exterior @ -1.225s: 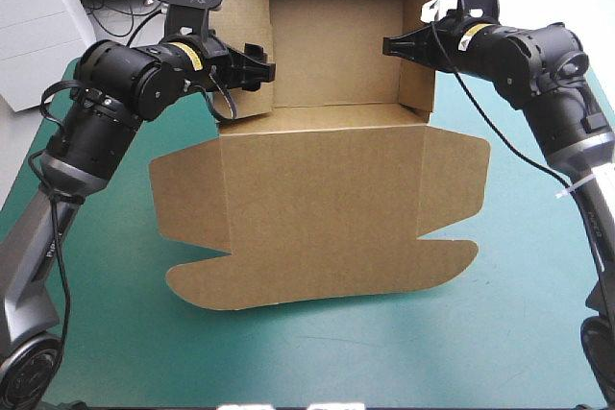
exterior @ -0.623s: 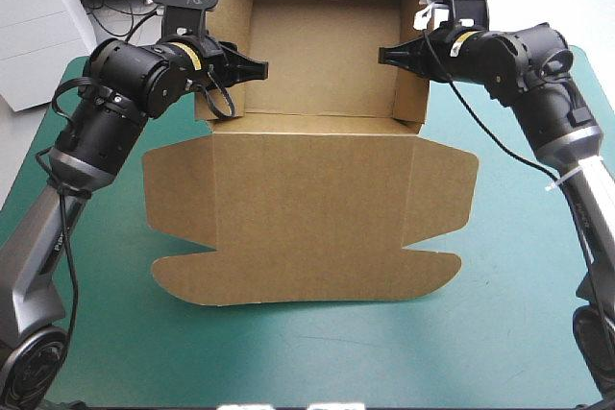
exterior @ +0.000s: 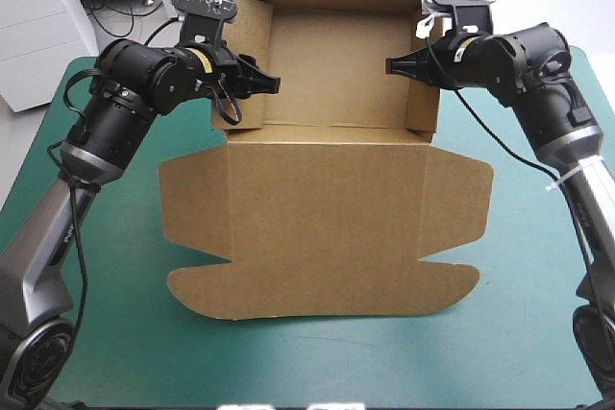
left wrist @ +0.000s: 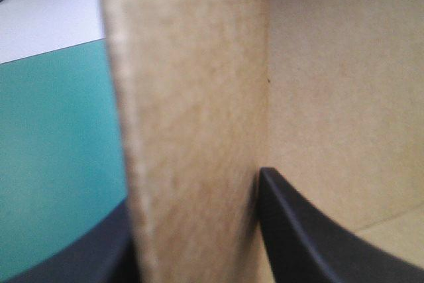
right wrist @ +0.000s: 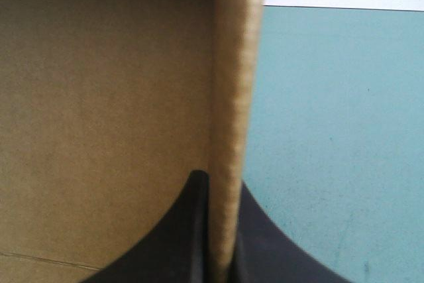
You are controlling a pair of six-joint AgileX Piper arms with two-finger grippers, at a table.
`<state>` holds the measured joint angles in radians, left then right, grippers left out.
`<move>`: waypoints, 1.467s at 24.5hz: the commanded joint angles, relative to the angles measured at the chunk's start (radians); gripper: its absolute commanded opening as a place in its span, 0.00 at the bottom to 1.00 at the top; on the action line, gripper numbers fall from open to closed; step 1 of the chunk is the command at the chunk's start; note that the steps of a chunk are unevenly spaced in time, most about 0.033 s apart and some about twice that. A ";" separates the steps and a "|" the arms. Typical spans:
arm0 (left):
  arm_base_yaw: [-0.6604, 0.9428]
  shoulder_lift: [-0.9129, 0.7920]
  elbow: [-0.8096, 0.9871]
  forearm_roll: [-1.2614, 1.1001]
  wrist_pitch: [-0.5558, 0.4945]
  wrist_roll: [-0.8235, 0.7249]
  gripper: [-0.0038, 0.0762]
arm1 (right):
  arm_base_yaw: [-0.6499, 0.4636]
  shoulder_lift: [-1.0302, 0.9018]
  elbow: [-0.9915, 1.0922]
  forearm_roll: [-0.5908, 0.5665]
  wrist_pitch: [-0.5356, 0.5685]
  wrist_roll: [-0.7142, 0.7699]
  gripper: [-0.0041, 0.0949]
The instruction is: Fold the box
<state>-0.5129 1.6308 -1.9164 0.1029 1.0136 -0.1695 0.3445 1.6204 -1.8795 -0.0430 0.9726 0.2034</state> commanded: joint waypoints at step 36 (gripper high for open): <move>-0.019 -0.015 -0.040 0.014 -0.076 -0.178 0.02 | 0.000 -0.036 -0.032 0.025 -0.133 0.013 0.02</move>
<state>-0.5201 1.6622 -1.9262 0.1721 1.0376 -0.3531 0.3416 1.6313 -1.8795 -0.0562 0.9284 0.2151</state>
